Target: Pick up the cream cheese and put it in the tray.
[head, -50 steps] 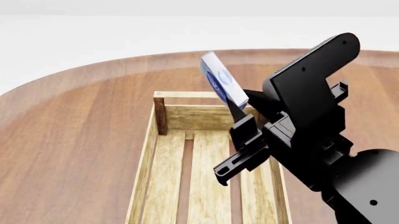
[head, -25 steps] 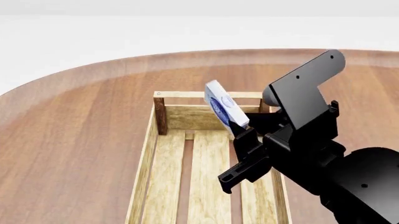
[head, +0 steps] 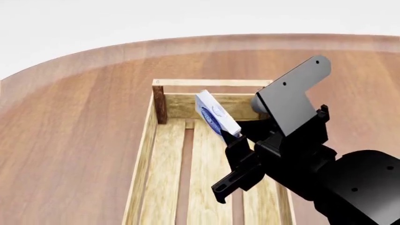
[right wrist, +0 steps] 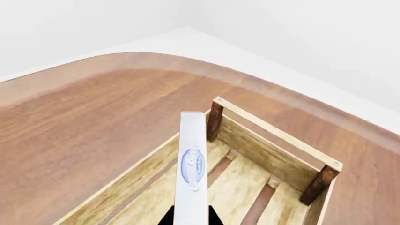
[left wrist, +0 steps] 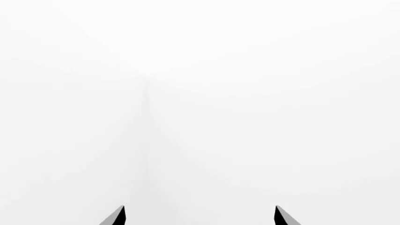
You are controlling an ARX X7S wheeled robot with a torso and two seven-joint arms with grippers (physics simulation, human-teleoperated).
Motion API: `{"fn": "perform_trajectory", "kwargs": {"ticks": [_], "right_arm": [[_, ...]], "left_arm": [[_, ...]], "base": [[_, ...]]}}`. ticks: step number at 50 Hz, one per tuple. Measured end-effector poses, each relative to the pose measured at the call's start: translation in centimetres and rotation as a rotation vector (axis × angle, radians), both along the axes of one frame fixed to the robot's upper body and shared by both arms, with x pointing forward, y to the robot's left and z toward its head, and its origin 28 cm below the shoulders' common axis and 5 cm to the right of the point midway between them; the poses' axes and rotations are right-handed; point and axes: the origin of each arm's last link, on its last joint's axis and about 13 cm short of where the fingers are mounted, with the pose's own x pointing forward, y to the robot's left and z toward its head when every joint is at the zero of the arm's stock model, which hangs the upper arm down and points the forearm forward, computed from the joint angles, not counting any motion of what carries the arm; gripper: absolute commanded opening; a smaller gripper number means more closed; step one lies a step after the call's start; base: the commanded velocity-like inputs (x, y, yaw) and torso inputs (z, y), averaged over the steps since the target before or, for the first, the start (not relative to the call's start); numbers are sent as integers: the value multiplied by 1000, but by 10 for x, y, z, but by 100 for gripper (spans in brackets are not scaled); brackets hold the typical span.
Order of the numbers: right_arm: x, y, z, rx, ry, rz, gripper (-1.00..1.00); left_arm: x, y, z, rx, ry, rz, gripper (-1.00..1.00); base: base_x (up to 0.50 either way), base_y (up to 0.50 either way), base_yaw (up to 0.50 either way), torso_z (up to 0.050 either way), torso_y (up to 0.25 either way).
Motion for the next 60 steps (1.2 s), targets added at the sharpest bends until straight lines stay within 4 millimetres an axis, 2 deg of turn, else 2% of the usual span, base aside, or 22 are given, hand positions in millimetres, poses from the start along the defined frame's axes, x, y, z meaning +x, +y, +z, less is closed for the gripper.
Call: {"fn": "perform_trajectory", "kwargs": {"ticks": [60], "right_arm": [[5, 8, -3, -30, 6, 16, -100]], "left_arm": [[0, 0, 0, -7, -10, 3, 100]], "base": [[0, 0, 0, 0, -131]]}}
